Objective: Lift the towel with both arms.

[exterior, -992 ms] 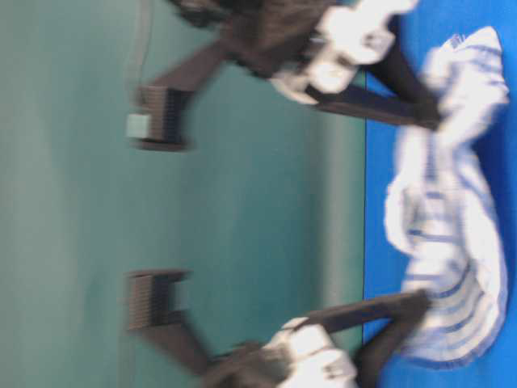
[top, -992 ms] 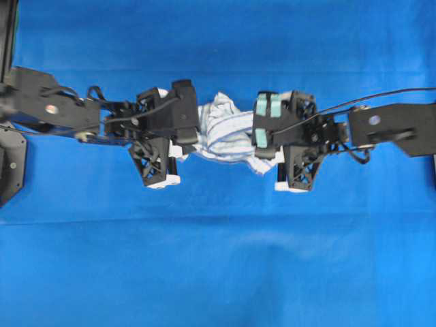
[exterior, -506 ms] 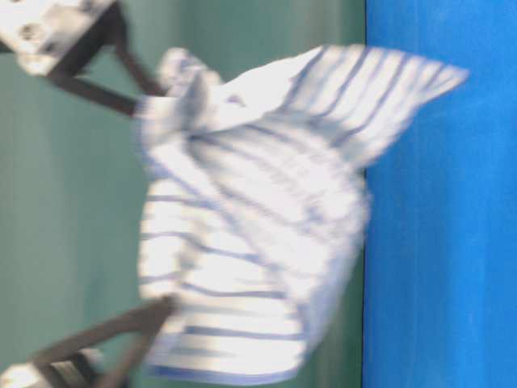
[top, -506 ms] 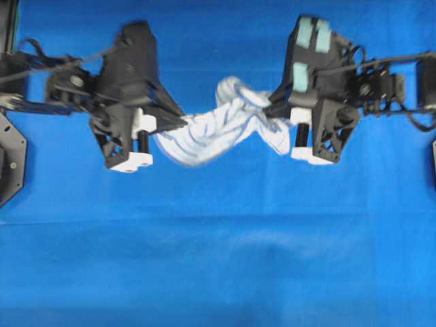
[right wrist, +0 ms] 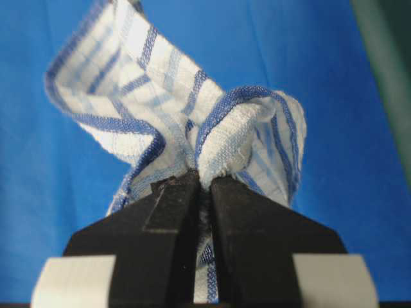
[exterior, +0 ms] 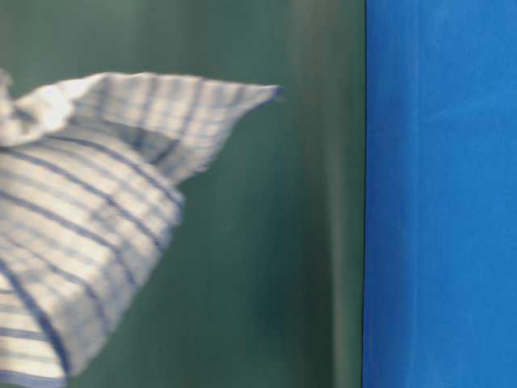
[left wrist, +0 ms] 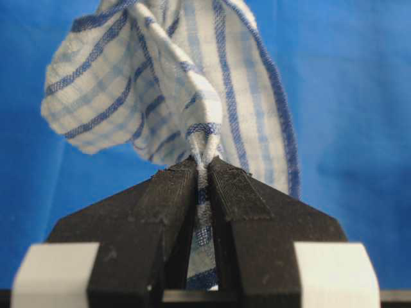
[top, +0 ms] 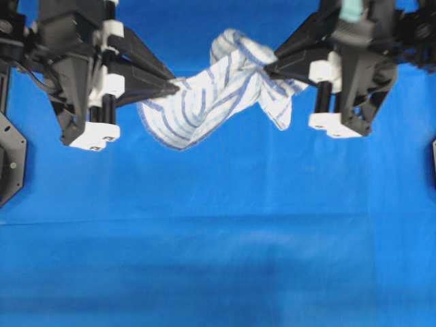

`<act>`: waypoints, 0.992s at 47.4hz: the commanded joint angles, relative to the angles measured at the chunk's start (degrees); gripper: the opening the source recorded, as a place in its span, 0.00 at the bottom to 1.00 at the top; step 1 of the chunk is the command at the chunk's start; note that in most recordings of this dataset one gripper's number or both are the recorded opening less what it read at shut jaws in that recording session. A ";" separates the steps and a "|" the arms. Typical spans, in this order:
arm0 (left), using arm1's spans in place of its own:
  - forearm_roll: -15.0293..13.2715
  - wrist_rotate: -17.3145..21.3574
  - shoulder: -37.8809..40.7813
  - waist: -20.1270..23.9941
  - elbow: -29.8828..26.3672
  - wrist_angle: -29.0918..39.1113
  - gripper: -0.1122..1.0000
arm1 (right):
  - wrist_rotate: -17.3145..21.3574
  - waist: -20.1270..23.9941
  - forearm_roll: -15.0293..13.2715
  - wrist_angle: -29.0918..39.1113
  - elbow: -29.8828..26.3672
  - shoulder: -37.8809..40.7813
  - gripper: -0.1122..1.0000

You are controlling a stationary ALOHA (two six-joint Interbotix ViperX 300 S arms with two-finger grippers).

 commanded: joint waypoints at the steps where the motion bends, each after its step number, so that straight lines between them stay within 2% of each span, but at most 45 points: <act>1: 0.09 0.09 -0.79 -0.18 -3.60 1.41 0.14 | -0.26 0.70 -0.18 1.14 -3.52 -1.14 0.16; 21: 0.26 0.35 -0.70 -0.18 -4.75 2.37 0.14 | -0.79 1.41 -0.09 2.11 -4.22 -1.05 0.16; 35: 0.18 2.64 -0.88 -0.09 -4.57 2.37 0.15 | -3.78 1.41 0.00 0.88 -4.22 -1.14 0.16; 38: 0.18 2.99 -0.88 -0.09 -4.48 2.20 0.23 | -3.78 1.41 0.00 0.62 -4.22 -1.14 0.17; 42: 0.18 2.99 -0.97 -0.09 -4.31 1.76 0.43 | -3.34 1.41 0.00 0.70 -4.22 -1.14 0.19; 44: 0.18 2.99 -1.05 -0.09 -4.31 1.58 0.54 | -3.16 1.49 -0.18 0.62 -4.22 -1.05 0.27; 47: 0.18 2.99 -1.23 -0.09 -4.13 1.23 0.71 | -3.16 1.41 -0.26 0.62 -4.13 -1.05 0.46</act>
